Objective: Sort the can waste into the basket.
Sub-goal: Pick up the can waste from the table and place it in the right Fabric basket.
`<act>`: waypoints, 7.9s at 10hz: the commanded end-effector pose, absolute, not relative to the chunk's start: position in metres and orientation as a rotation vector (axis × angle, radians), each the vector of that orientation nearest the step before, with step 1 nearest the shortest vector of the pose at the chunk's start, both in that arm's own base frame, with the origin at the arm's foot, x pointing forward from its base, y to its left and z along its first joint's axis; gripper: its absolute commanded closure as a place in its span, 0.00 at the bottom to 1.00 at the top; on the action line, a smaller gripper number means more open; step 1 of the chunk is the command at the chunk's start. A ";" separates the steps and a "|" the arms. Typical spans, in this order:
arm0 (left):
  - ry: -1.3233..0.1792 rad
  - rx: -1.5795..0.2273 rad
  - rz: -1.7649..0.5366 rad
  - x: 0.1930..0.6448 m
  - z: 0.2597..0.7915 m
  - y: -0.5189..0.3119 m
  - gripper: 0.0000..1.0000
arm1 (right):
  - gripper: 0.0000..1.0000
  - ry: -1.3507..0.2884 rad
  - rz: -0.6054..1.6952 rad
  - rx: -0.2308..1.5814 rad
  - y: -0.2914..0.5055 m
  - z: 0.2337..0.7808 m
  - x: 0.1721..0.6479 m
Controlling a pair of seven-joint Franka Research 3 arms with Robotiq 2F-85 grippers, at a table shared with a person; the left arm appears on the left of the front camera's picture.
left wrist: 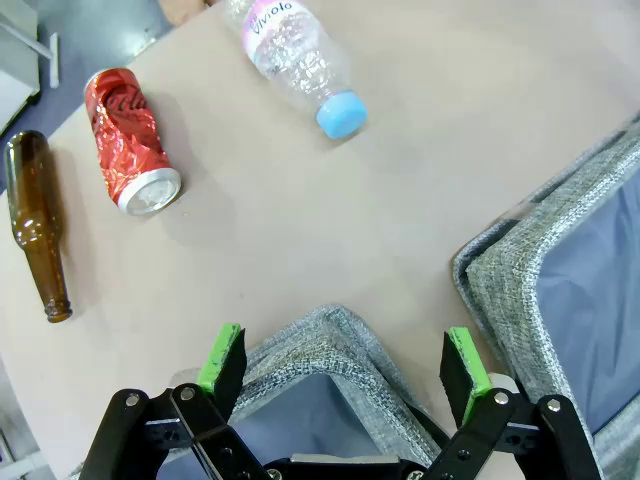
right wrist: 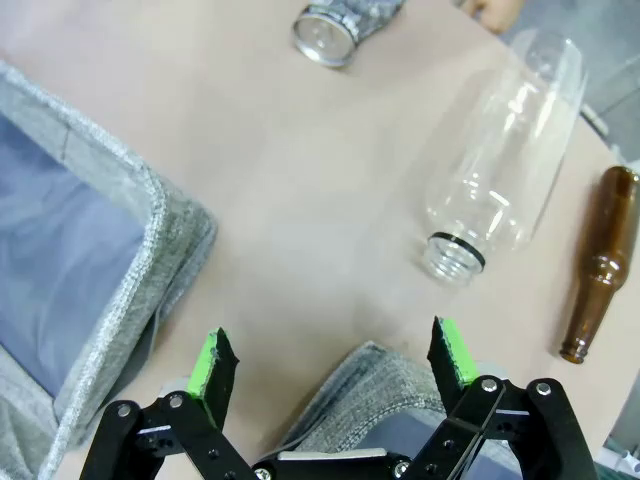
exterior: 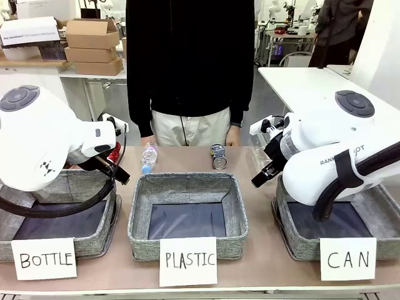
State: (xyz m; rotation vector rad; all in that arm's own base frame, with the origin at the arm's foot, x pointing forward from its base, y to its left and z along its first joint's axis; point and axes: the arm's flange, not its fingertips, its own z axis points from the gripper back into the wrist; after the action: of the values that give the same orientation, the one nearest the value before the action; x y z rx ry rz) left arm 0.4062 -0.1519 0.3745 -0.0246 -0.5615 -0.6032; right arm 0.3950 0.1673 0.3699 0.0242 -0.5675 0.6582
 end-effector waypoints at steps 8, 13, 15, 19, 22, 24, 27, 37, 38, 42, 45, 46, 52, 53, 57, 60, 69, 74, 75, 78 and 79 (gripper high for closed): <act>-0.831 -0.202 -0.450 0.321 0.529 -0.123 0.00 | 0.00 -0.751 0.551 0.088 0.165 0.522 0.316; -0.759 -0.209 -0.504 0.317 0.565 -0.133 0.00 | 0.00 -0.698 0.516 0.097 0.163 0.550 0.297; -0.610 -0.490 -0.630 0.303 0.566 -0.122 0.00 | 0.00 -0.610 0.312 0.386 0.142 0.557 0.281; -0.467 -1.472 -0.194 0.333 0.527 0.029 0.00 | 0.00 -0.532 -0.376 1.182 0.017 0.561 0.275; -0.530 -1.668 0.038 0.350 0.496 0.070 0.00 | 0.00 -0.617 -0.617 1.309 -0.047 0.537 0.274; -0.579 -1.491 -0.205 0.331 0.501 0.084 0.00 | 0.00 -0.697 -0.624 1.037 -0.041 0.520 0.278; -0.579 -1.491 -0.205 0.331 0.501 0.084 0.00 | 0.00 -0.550 -0.506 1.192 -0.080 0.568 0.293; -0.579 -1.491 -0.205 0.331 0.501 0.084 0.00 | 0.00 -0.374 -0.200 0.291 0.106 0.525 0.410; -0.579 -1.491 -0.205 0.331 0.501 0.084 0.00 | 0.00 -0.315 -0.173 0.310 0.120 0.507 0.416; -0.579 -1.491 -0.205 0.331 0.501 0.084 0.00 | 0.00 -0.367 -0.151 0.352 0.135 0.508 0.391; -0.579 -1.491 -0.205 0.331 0.501 0.084 0.00 | 0.00 -0.354 -0.122 0.366 0.133 0.511 0.396; -0.579 -1.491 -0.205 0.331 0.501 0.084 0.00 | 0.00 -0.298 -0.167 0.312 0.138 0.507 0.413; -0.579 -1.491 -0.205 0.331 0.501 0.084 0.00 | 0.00 -0.356 -0.123 0.375 0.134 0.513 0.394; -0.579 -1.491 -0.205 0.331 0.501 0.084 0.00 | 0.00 -0.348 -0.121 0.372 0.135 0.514 0.395; -0.579 -1.491 -0.205 0.331 0.501 0.084 0.00 | 0.00 -0.228 0.058 0.231 0.223 0.480 0.508; -0.579 -1.491 -0.205 0.331 0.501 0.084 0.00 | 0.00 -0.148 0.092 0.185 0.272 0.411 0.610; -0.579 -1.491 -0.205 0.331 0.501 0.084 0.00 | 0.00 -0.208 0.042 0.052 0.287 0.306 0.649; -0.579 -1.491 -0.205 0.331 0.501 0.084 0.00 | 0.85 -0.165 0.078 0.082 0.294 0.301 0.645; -0.579 -1.491 -0.205 0.331 0.501 0.084 0.00 | 1.00 -0.159 0.086 0.078 0.294 0.300 0.644; -0.579 -1.491 -0.205 0.331 0.501 0.084 0.00 | 0.95 -0.158 0.085 0.072 0.294 0.301 0.643; -0.579 -1.491 -0.205 0.331 0.501 0.084 0.00 | 1.00 -0.163 0.081 0.070 0.294 0.302 0.642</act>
State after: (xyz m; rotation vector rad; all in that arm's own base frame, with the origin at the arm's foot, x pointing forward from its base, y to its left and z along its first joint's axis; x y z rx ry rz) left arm 0.3313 0.0842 0.4991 -1.4738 -0.5567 -0.1883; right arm 0.6419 0.2922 0.3045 0.0693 -0.1728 0.0829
